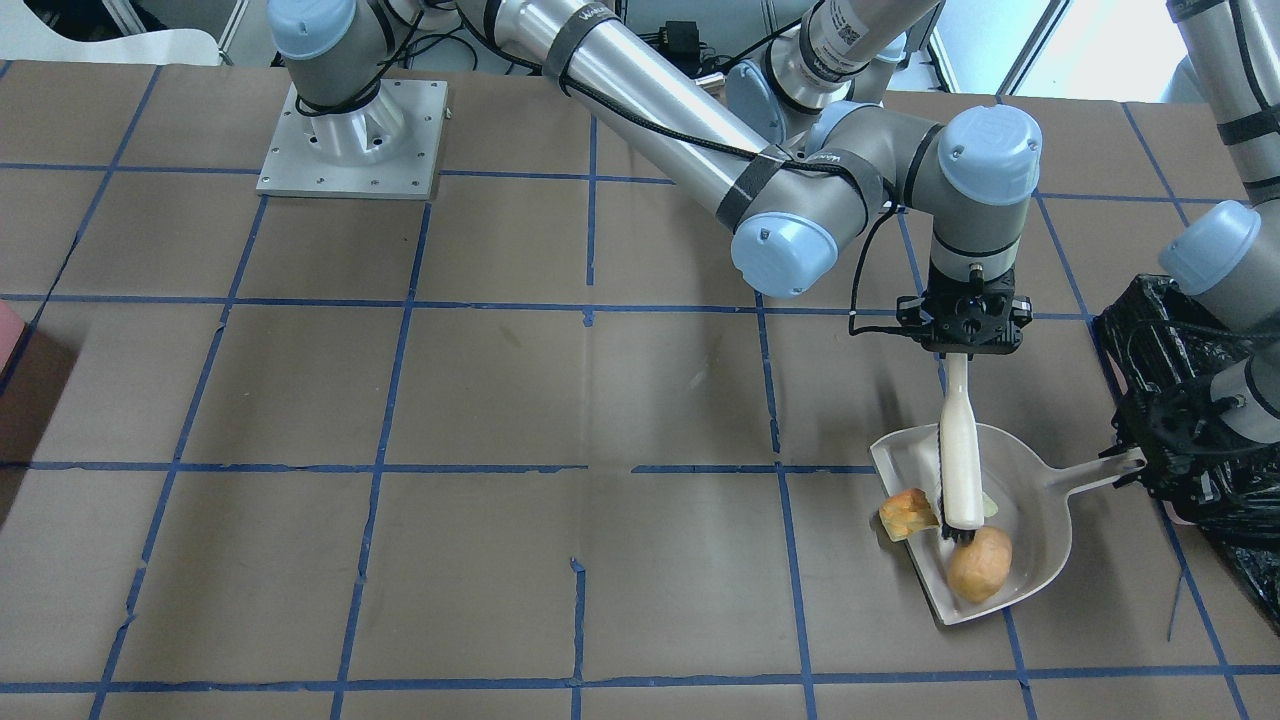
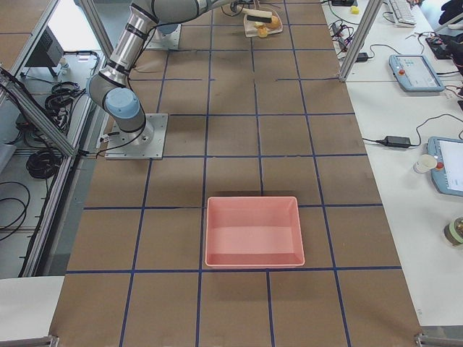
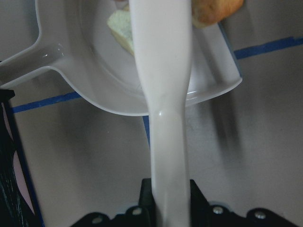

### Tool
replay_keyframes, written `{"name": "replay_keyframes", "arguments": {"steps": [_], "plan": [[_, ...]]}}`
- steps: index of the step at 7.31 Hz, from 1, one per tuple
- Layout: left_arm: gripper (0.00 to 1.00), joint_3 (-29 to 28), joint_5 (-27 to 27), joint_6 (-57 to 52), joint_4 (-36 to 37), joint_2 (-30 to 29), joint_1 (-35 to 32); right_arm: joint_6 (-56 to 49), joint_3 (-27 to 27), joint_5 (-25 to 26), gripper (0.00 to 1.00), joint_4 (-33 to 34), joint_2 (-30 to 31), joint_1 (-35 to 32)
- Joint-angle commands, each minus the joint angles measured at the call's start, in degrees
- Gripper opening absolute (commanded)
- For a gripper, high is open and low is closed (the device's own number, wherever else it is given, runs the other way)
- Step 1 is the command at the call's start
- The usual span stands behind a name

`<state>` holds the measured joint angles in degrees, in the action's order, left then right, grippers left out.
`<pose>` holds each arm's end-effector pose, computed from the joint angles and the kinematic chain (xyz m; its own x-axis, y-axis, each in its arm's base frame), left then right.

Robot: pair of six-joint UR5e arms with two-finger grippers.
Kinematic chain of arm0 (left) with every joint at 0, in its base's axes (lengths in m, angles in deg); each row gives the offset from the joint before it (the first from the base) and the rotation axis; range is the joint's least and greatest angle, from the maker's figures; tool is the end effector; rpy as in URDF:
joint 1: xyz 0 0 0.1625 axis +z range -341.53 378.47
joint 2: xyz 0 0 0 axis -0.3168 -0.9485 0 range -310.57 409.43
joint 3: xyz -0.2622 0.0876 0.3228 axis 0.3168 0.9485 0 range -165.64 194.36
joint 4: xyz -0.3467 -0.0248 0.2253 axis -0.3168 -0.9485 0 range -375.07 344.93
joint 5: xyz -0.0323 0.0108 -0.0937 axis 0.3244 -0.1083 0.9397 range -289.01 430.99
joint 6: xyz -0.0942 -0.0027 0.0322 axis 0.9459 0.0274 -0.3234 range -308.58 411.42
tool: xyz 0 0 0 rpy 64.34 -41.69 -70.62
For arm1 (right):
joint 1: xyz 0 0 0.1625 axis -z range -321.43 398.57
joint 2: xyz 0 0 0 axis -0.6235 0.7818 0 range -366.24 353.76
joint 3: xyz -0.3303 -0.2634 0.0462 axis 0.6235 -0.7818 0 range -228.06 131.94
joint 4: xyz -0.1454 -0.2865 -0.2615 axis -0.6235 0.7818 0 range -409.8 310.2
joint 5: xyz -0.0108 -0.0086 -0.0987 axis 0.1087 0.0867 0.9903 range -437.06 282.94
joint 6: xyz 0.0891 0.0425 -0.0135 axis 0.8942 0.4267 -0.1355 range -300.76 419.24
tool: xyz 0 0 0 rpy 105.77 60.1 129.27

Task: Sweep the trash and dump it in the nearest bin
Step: 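Sweep the remaining debris into the dustpan with the brush again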

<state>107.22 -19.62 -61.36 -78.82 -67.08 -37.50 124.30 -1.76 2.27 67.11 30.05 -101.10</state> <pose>0.2405 -0.5924 0.2457 -0.1943 0.9794 0.0543 0.9807 0.1952 -0.0112 0.7482 -0.4361 0.2812 -0.9122 0.2308 -0.3385 0.2318 0.9720 0.0380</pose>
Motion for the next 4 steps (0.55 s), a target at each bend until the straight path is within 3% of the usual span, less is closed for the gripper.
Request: {"name": "replay_keyframes", "arguments": {"steps": [1,4], "plan": [[0.09,0.22,0.62,0.02,0.12,-0.38,0.24,0.17,0.11,0.03,0.23,-2.80,2.97,1.05],[0.09,0.22,0.70,0.02,0.03,-0.39,0.24,-8.08,1.94,1.86,0.23,-9.67,9.40,5.54]]}}
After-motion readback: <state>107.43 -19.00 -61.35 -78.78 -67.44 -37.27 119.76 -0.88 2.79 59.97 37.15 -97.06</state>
